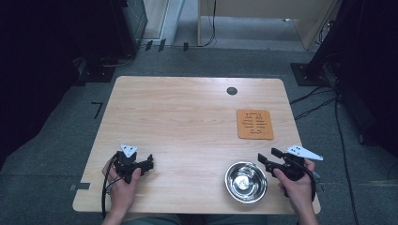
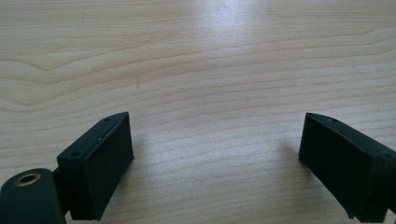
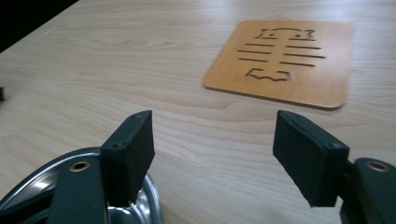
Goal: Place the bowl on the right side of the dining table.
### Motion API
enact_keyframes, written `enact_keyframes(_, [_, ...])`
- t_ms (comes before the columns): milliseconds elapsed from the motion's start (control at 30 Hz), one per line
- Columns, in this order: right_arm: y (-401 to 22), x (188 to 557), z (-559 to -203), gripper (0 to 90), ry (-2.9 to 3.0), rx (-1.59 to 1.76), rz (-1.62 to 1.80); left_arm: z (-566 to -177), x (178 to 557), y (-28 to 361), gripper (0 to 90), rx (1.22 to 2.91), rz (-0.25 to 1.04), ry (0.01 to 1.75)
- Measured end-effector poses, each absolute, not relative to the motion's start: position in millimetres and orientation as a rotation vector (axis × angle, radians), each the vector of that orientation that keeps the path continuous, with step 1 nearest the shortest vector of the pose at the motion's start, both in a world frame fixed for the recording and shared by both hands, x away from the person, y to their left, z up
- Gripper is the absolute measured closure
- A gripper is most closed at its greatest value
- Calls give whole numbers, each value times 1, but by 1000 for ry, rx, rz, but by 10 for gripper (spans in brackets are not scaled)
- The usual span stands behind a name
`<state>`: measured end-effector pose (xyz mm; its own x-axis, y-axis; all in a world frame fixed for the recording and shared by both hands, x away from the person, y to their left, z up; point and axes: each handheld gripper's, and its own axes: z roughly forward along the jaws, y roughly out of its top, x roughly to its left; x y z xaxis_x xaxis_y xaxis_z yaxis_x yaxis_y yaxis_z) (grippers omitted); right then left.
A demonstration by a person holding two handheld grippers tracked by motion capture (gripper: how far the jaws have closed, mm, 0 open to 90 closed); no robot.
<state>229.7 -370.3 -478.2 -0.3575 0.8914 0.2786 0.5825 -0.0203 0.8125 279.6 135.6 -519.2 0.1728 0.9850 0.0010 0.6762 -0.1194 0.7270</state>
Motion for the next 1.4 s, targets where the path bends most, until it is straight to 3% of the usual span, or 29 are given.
enact_keyframes(433, [-359,229,-479,306,2014,1469,1328,-519,280,136,95,1864,676,1565])
enact_keyframes(633, [-358,230,-483,377,2079,1456,1316,-519,280,136,94,1864,676,1565])
enact_keyframes(1000, [-356,233,-490,412,2147,1443,1268,-519,280,136,94,1864,676,1565])
enact_keyframes(1167, [-357,234,-494,543,2202,1406,1299,-519,280,136,94,1864,676,1565])
enact_keyframes(1400, [-354,235,-499,631,2299,1374,1286,-519,280,136,95,1864,676,1565])
